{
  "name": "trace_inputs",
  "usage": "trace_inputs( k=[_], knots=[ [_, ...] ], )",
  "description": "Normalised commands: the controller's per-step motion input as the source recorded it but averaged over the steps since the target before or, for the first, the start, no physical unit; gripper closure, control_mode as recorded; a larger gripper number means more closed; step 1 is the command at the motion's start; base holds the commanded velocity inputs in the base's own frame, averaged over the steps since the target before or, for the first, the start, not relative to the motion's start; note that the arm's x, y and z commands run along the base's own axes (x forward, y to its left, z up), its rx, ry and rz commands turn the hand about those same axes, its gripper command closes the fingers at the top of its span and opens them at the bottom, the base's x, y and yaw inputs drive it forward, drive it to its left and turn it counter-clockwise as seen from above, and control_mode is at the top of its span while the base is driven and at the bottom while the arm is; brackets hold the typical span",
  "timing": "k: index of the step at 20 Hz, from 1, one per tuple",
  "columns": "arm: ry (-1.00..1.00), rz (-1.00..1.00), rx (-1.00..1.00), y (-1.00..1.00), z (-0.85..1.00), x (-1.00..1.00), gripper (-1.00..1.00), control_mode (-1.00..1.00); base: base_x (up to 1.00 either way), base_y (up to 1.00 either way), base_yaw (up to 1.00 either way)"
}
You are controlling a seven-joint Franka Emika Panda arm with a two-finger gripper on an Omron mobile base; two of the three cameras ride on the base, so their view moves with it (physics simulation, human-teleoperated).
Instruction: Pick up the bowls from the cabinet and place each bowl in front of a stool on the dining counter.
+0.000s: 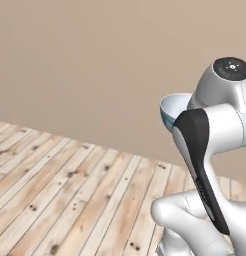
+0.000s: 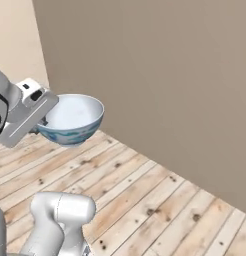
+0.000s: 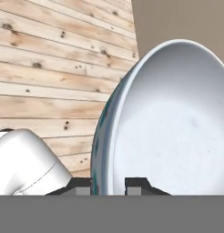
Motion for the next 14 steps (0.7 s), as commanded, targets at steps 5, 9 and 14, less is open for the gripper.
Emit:
trace_inputs(
  k=[5, 9, 14],
  knots=[
    [0.0, 0.0, 0.0, 0.0, 0.0, 0.0, 1.0, 1.0, 1.0, 0.0, 0.54],
    [0.0, 0.0, 0.0, 0.0, 0.0, 0.0, 1.0, 1.0, 1.0, 0.0, 0.58],
    [0.0, 0.0, 0.0, 0.0, 0.0, 0.0, 1.0, 1.0, 1.0, -0.17, 0.7]
  ],
)
